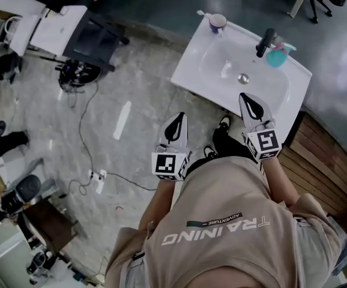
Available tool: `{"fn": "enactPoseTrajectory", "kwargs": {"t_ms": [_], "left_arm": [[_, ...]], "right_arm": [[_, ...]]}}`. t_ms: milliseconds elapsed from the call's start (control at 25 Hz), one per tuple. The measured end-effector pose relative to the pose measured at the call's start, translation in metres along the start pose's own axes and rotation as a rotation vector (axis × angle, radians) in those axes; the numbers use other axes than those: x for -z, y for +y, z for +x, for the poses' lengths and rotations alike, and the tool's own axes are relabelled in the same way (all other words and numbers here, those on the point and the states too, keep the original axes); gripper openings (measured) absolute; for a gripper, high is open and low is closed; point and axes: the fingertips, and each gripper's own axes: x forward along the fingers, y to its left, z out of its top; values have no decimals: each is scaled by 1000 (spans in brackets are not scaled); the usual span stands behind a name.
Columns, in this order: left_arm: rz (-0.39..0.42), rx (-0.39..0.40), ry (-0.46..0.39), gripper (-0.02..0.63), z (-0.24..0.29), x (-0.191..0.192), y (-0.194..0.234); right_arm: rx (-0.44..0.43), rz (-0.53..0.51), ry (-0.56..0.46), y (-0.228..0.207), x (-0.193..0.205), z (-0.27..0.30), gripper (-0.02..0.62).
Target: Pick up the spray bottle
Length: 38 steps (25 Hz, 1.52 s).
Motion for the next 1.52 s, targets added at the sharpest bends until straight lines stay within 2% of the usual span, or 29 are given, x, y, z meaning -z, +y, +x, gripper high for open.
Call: {"fn": "enactPoseTrajectory", "kwargs": {"t_ms": [240, 440, 800, 920, 1040, 1200, 1520], "left_arm": [[43, 21, -10, 14, 57, -34, 1], [73, 117, -28, 14, 106, -58, -17], [112, 298, 15, 14, 161, -71, -35], [120, 382, 10, 14, 183, -73, -34], [128, 487, -4, 14, 202, -79, -32], [168, 610, -30, 14, 226, -96, -34], [161, 752, -36, 14, 258, -100, -42]], "right_arm": [[1, -15, -48, -41, -26, 33, 2], [69, 3, -40, -84, -28, 34, 2], [232, 73, 7, -123, -12, 22, 2], [309, 65, 8, -133, -19, 23, 2], [421, 52, 9, -142, -32, 21, 2], [530, 42, -20, -149, -53, 17, 2], [722, 167, -31, -166, -50, -4, 2]]}}
